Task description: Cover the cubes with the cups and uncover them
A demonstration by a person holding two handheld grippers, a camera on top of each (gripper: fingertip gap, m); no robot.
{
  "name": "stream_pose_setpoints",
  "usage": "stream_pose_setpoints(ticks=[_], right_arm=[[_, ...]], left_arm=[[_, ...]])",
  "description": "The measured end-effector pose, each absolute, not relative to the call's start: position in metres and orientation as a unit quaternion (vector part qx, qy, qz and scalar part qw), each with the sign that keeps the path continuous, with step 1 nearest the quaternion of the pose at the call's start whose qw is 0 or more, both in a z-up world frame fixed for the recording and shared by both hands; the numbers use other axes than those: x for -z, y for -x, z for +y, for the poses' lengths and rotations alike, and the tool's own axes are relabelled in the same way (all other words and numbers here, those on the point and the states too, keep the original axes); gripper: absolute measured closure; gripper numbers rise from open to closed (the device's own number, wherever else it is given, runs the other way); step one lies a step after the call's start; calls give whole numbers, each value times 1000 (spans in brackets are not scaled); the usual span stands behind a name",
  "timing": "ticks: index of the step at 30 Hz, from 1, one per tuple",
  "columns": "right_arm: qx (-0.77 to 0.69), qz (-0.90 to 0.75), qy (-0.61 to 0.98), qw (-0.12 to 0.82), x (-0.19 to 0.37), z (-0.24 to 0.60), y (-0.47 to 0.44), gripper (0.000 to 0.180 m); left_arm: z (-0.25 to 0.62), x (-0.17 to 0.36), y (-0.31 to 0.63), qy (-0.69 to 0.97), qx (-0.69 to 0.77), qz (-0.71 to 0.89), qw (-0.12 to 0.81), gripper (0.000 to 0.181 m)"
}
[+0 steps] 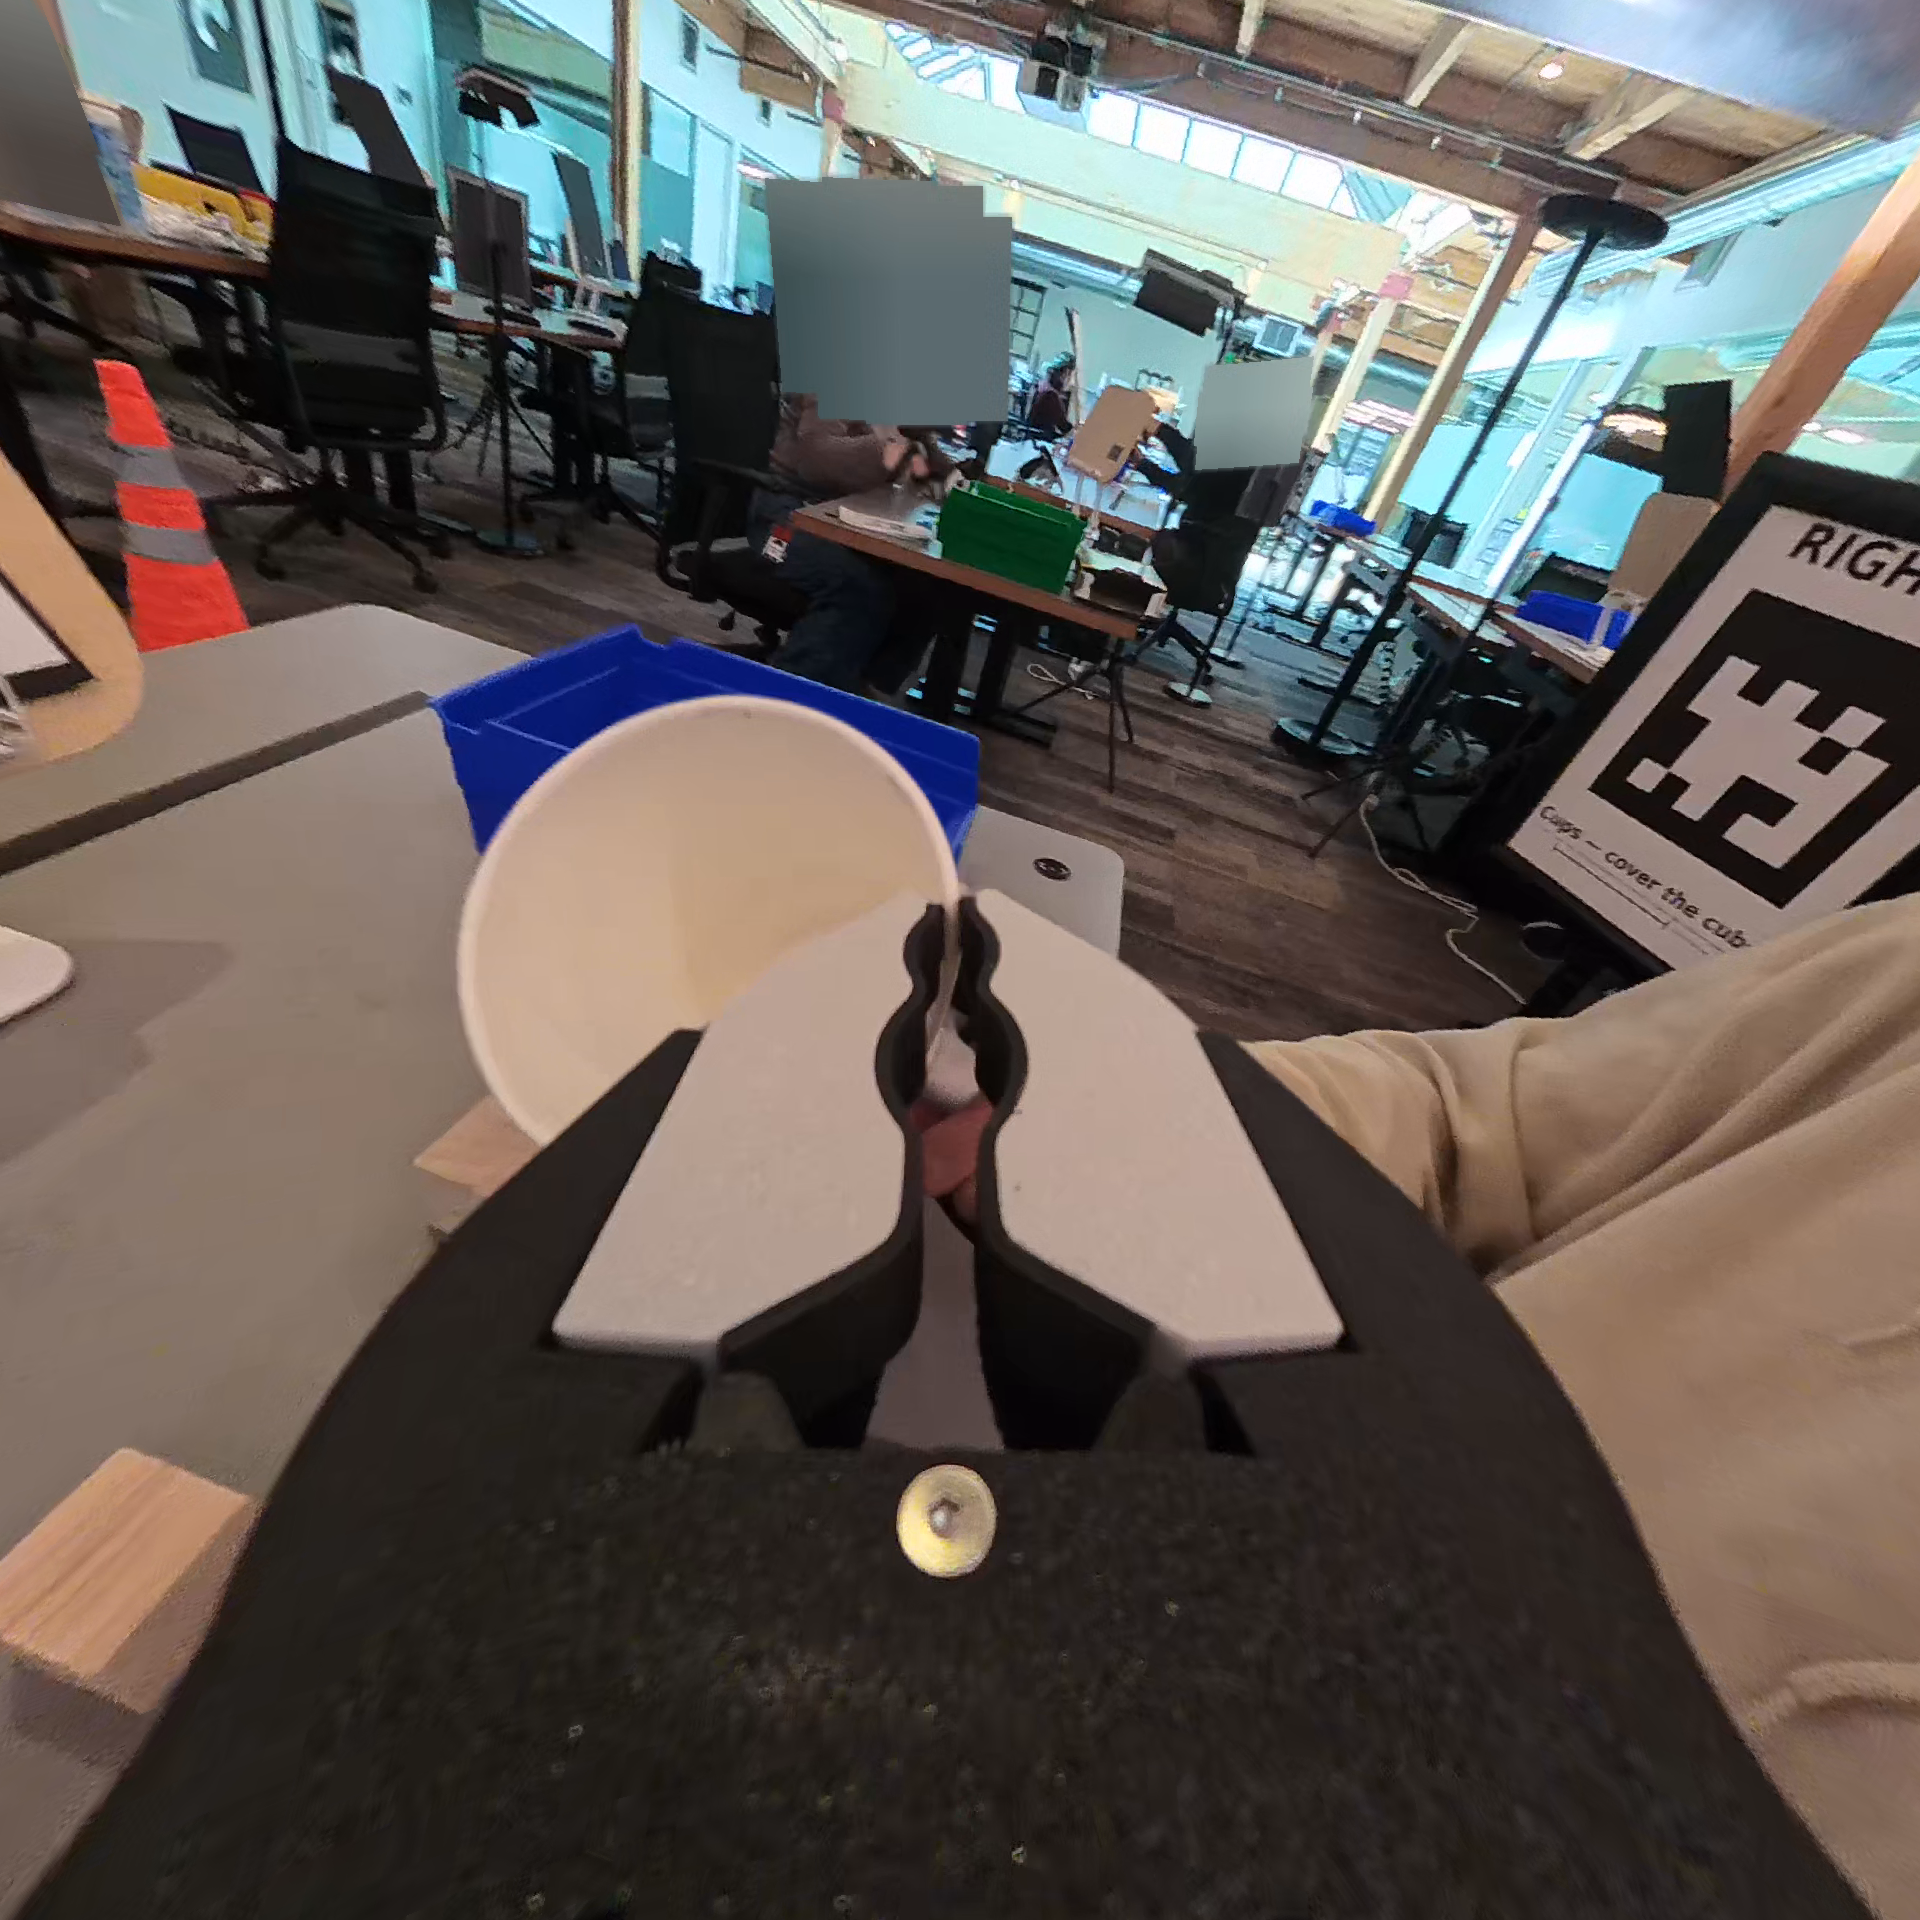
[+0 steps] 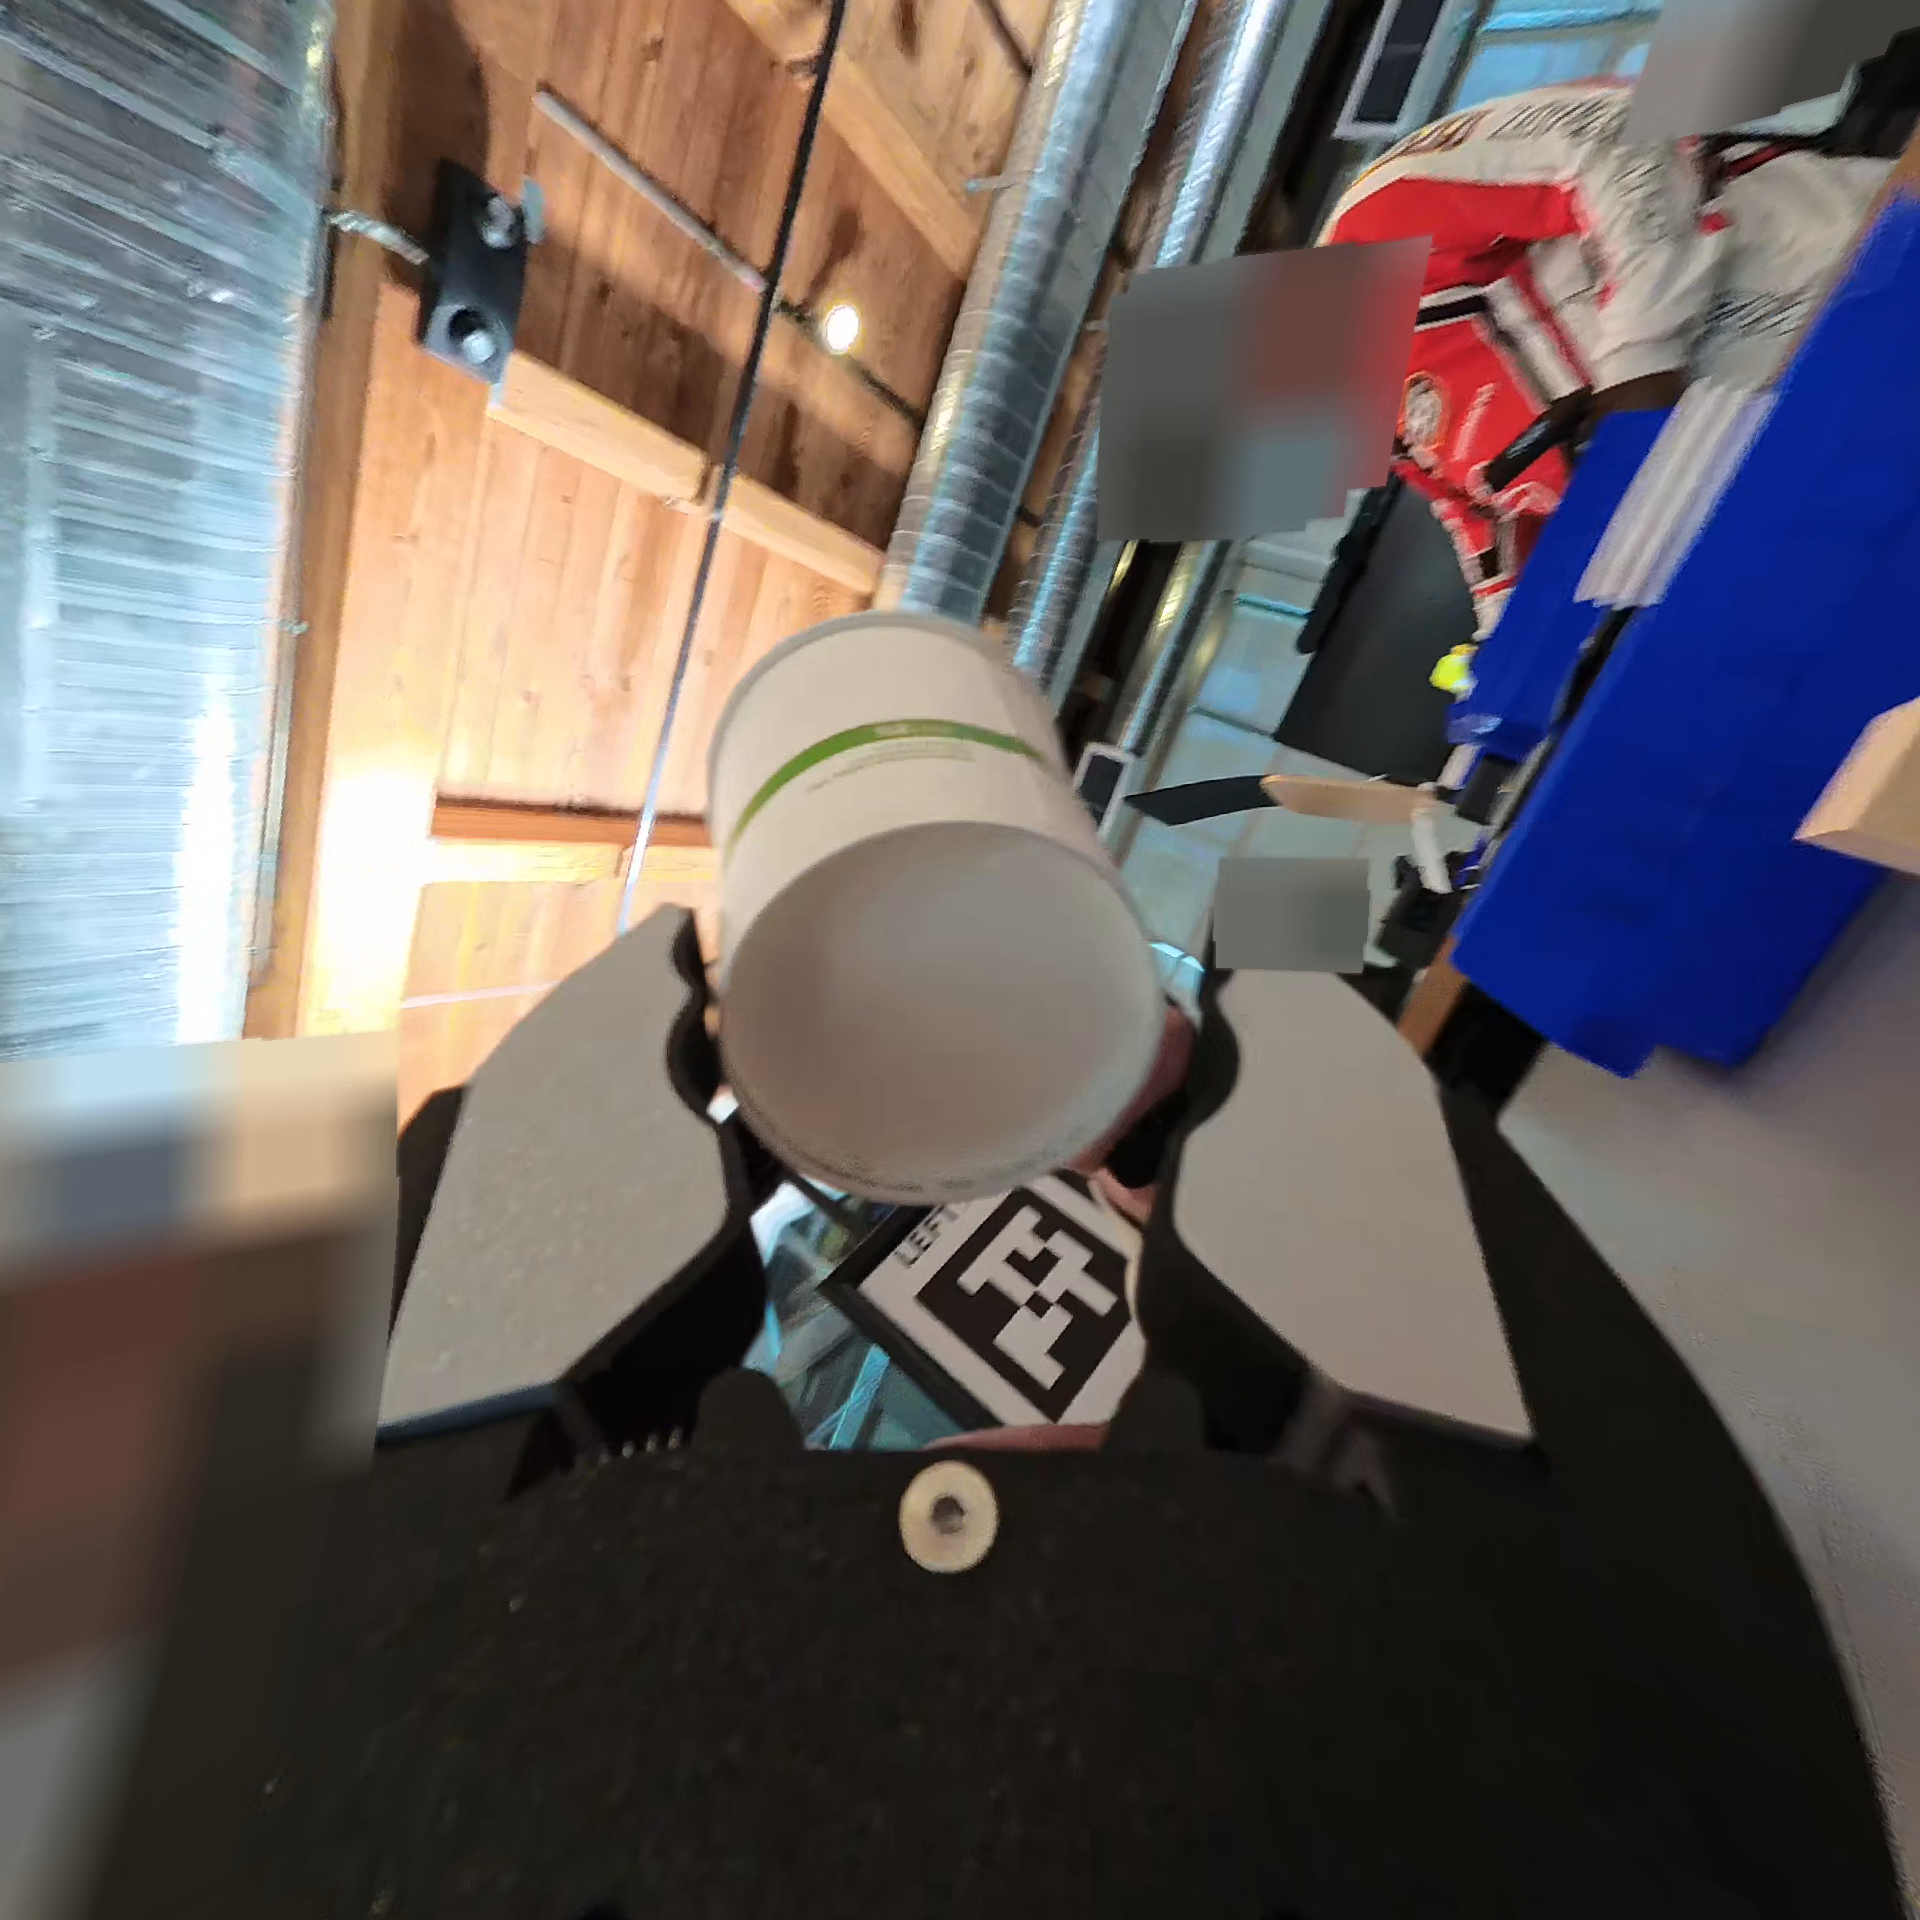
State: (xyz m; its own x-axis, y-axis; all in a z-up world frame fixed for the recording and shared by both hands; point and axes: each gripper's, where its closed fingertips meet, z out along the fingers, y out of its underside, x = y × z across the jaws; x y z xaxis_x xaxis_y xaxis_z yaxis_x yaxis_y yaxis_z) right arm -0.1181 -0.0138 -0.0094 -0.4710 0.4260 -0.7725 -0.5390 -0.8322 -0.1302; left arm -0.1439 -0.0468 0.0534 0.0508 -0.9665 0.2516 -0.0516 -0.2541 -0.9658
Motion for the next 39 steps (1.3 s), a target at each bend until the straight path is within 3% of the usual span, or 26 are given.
stream_pose_setpoints(ticks=[7, 13, 15, 19, 26, 35, 39], right_arm=[[-820, 43, 475, 317, 18, -10, 111, 96], [-684, -20, 609, 402, 44, -1, 102, 96], [-623, -57, 646, 437, 49, 0, 98, 96], [-544, -121, 681, 475, 45, -4, 97, 97], [-505, -178, 708, 461, 48, -15, 111, 98], [-491, -202, 696, 483, 34, -26, 112, 98], [-484, -221, 695, 484, 33, -29, 120, 98]], left_arm=[[-49, -33, 146, 590, 538, 433, 418, 176], [-51, -12, 191, 628, 368, 534, 429, 109], [-53, -10, 208, 630, 267, 591, 427, 99], [-53, -21, 203, 603, 173, 674, 391, 103], [-44, 54, 155, 636, 208, 728, 149, 89], [-69, 63, 113, 589, 504, 623, 108, 85], [-78, 77, 107, 580, 515, 624, 91, 84]])
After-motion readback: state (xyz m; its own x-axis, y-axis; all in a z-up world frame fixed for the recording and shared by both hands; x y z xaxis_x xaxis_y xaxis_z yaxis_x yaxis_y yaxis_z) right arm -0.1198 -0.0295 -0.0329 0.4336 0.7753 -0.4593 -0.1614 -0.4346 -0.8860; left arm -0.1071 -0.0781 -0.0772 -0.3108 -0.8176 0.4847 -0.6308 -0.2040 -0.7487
